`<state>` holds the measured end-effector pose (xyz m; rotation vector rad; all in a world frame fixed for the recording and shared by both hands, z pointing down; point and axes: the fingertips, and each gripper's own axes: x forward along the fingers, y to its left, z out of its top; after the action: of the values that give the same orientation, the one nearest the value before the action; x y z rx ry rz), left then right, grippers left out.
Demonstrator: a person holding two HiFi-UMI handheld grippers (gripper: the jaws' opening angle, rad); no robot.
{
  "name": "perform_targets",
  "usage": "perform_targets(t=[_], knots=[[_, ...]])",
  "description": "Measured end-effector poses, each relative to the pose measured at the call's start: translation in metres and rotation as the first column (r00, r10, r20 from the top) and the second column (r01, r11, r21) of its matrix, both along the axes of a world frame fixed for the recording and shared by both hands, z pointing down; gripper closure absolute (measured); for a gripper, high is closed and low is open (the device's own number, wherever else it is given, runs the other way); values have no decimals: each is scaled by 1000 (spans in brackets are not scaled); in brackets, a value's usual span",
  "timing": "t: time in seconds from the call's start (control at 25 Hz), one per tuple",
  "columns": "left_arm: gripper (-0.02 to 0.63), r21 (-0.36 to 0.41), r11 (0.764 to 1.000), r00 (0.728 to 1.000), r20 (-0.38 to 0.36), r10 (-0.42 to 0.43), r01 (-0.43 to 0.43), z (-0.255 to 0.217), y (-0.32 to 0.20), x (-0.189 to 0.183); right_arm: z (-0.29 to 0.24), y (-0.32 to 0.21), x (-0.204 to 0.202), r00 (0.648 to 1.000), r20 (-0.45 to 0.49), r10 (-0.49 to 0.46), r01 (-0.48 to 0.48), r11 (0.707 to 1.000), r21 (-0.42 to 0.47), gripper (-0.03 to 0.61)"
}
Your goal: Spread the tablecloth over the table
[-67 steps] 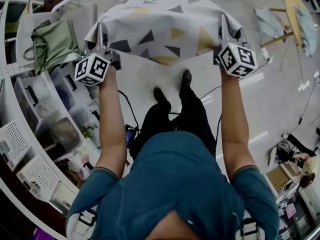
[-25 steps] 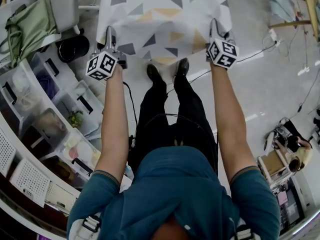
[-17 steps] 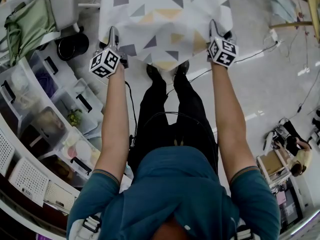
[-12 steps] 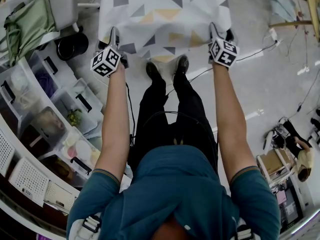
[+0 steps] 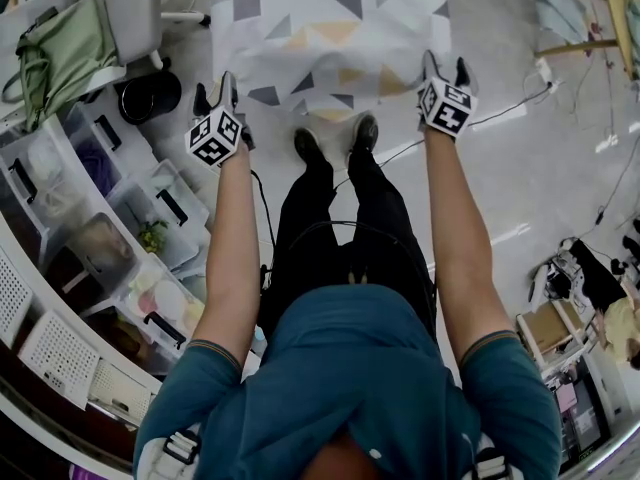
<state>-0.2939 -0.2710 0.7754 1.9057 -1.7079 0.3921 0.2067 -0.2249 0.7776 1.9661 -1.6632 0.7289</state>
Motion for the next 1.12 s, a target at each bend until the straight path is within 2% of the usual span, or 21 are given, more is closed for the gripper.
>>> perform_targets(t=[0.28,0.52,0.6,0.72,0.76,0.84,0.88,0.96,1.12], knots=[[351,120,991,998,-11,61,-60,-59,-13,9,-37,-4,-11,1000,10,-26,25,998,63,287],[410,260,953,986,-5,164,-157,-139,-24,30,-96,-12,-32,996,73,-59,45,984,174,293],[453,315,930,979,-10,203,-190,-170,-24,37,-124,-18,-45,992,77,-100,81,972,221,303],[525,382,891,963,-14,270,-245,-215,-20,46,-166,-20,-68,982,63,-176,152,948,280,379],[542,400,877,955,-11,297,-268,-228,-18,50,-182,-21,-74,979,58,-197,171,938,301,424],[594,431,843,935,5,354,-321,-255,-16,58,-213,-22,-82,972,59,-227,195,921,336,566],[615,443,826,924,14,383,-349,-267,-14,62,-228,-22,-88,968,67,-244,206,914,350,569],[615,466,789,899,32,437,-400,-293,-11,69,-257,-22,-102,953,74,-295,247,892,379,569],[615,502,719,853,74,517,-480,-341,-5,83,-317,-21,-137,913,8,-407,363,821,441,569]])
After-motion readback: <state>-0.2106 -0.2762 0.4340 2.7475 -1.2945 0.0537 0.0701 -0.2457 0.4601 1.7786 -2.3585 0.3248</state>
